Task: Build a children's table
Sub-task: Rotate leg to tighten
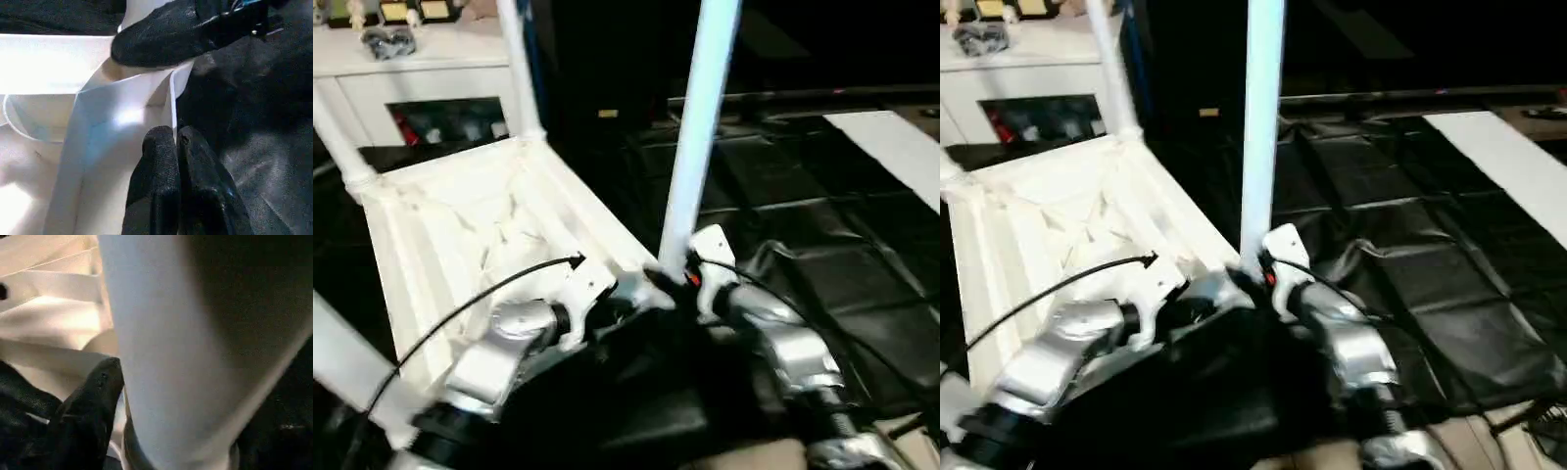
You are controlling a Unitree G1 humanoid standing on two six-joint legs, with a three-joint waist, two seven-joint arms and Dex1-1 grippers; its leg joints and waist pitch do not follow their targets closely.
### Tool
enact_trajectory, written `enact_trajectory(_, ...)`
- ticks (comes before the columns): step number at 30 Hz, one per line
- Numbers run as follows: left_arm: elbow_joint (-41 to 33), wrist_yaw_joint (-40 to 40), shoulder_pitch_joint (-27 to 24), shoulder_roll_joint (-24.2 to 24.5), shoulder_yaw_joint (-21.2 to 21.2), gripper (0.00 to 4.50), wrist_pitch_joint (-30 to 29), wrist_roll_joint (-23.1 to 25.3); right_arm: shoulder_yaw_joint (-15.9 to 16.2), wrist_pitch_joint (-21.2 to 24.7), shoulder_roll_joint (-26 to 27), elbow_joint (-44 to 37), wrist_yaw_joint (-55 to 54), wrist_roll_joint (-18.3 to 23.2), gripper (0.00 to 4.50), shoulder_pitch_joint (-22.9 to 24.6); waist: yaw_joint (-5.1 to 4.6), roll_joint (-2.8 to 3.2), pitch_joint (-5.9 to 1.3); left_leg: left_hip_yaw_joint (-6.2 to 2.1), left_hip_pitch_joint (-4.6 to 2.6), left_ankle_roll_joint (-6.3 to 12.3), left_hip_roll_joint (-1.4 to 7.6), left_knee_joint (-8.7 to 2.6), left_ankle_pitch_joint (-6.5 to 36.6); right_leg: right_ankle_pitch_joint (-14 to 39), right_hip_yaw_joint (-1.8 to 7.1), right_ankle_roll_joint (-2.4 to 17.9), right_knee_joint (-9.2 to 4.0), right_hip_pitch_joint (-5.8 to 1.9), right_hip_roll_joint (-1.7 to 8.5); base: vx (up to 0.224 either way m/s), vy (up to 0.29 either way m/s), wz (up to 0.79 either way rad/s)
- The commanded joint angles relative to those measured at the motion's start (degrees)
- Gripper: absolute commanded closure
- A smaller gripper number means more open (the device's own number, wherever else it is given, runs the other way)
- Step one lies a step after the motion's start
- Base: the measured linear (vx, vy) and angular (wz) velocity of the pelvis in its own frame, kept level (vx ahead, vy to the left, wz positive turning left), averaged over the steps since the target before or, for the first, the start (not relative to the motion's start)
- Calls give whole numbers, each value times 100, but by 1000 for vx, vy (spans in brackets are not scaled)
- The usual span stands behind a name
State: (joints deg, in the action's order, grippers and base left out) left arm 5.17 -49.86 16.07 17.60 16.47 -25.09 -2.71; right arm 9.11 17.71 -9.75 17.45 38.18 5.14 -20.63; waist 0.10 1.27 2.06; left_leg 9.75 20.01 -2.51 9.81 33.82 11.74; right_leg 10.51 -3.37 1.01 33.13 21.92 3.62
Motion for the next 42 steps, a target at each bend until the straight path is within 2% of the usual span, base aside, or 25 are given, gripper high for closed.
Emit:
enact_trajectory(1,-50,-574,78,136,222,450,162,-194,352,168,-304,8,827,137,99,99,59,61,-230,-94,-62,35,316,-480,1838,1569,310,1146,-431,-118,448,58,-33,9)
enact_trajectory(2,-50,-574,78,136,222,450,162,-194,352,168,-304,8,827,137,99,99,69,38,-253,-94,-8,126,315,-465,1532,1277,313,1207,-379,-184,454,58,-33,9)
enact_trajectory(3,-20,-797,93,245,212,450,251,-250,350,134,-531,-109,1173,207,99,114,101,47,-266,-91,-9,168,320,-454,1372,1106,308,1250,-362,-195,454,58,-30,9)
enact_trajectory(4,-2,-969,110,341,204,450,266,-299,349,135,-724,-208,1447,276,99,124,130,60,-282,-64,-31,268,330,-422,1075,673,312,1359,-313,-183,437,57,-29,6)
enact_trajectory(5,9,-1111,126,424,209,450,291,-344,363,133,-881,-291,1678,334,99,138,139,60,-289,-68,-1,326,327,-418,897,465,301,1411,-283,-219,434,57,-29,6)
enact_trajectory(6,14,-1216,136,484,216,450,310,-391,380,118,-994,-354,1850,376,99,154,206,71,-305,-63,1,428,326,-393,634,145,287,1467,-247,-243,435,52,-23,2)
enact_trajectory(8,22,-1406,157,598,235,450,339,-472,420,114,-1203,-470,2178,458,99,185,256,76,-313,-48,-20,543,335,-374,434,-153,281,1573,-211,-231,429,0,0,0)
enact_trajectory(9,23,-1457,165,630,239,450,335,-488,432,129,-1264,-503,2277,484,99,192,279,75,-312,-55,-1,574,345,-373,388,-212,272,1597,-192,-252,431,0,0,0)
enact_trajectory(12,69,-1966,207,859,245,450,498,-609,445,-35,-1618,-619,2896,630,99,213,357,86,-291,-56,-18,511,374,-392,621,235,246,1538,-219,-249,427,0,0,0)
enact_trajectory(13,69,-2046,218,896,252,450,483,-639,442,-42,-1660,-643,2986,672,99,209,357,86,-291,-56,-18,511,374,-392,621,235,246,1538,-219,-249,427,0,0,0)
enact_trajectory(14,73,-2099,226,922,257,450,471,-659,441,-41,-1687,-658,3050,702,99,204,354,74,-272,-57,-24,401,383,-413,845,535,249,1513,-246,-236,435,0,0,0)
enact_trajectory(17,123,-2221,268,1015,305,450,486,-626,451,-19,-1760,-696,3209,766,99,184,353,75,-250,-63,-34,273,381,-428,1067,934,260,1454,-279,-220,448,0,0,0)
enact_trajectory(19,154,-2293,301,1068,336,450,507,-636,482,4,-1793,-699,3281,796,114,161,354,71,-247,-59,-54,187,377,-432,1181,1161,273,1390,-298,-204,448,0,0,0)
enact_trajectory(21,159,-2311,306,1071,333,450,511,-647,486,11,-1795,-701,3317,801,127,156,344,59,-238,-65,-24,168,368,-434,1209,1279,281,1354,-304,-218,461,0,0,0)
enact_trajectory(22,154,-2319,309,1069,333,450,502,-654,492,12,-1788,-705,3321,798,153,155,345,59,-243,-69,-24,153,367,-430,1192,1341,279,1322,-304,-211,463,0,0,0)
enact_trajectory(25,168,-2361,313,1060,338,450,508,-661,526,-6,-1787,-704,3380,805,157,154,344,50,-248,-71,-15,169,362,-426,1107,1301,279,1307,-298,-215,461,0,0,0)
enact_trajectory(27,182,-2373,311,1060,339,450,520,-663,533,-16,-1784,-701,3415,807,182,154,344,48,-253,-73,-4,186,359,-420,1048,1253,276,1308,-290,-223,460,0,0,0)
enact_trajectory(28,183,-2369,309,1058,339,450,519,-664,531,-21,-1780,-698,3418,805,191,156,342,28,-260,-70,-1,207,358,-414,991,1178,276,1315,-281,-226,456,0,0,0)
enact_trajectory(31,195,-2364,296,1070,349,450,538,-665,541,-29,-1785,-697,3420,823,204,162,348,42,-269,-71,5,254,359,-404,881,1004,269,1364,-260,-231,457,0,0,0)
enact_trajectory(39,218,-2231,253,1022,306,450,558,-647,570,-9,-1737,-763,3342,826,210,252,350,41,-268,-66,4,264,355,-397,899,1079,266,1361,-269,-234,458,0,0,0)
enact_trajectory(41,280,-1903,256,838,233,450,538,-586,563,9,-1560,-761,2996,733,210,349,351,44,-261,-69,4,238,357,-399,897,1071,271,1353,-271,-231,460,0,0,0)
enact_trajectory(42,326,-1590,266,648,175,450,535,-543,542,-38,-1358,-642,2582,593,210,385,328,48,-243,-65,0,183,348,-414,1045,1267,265,1323,-302,-213,452,0,0,0)
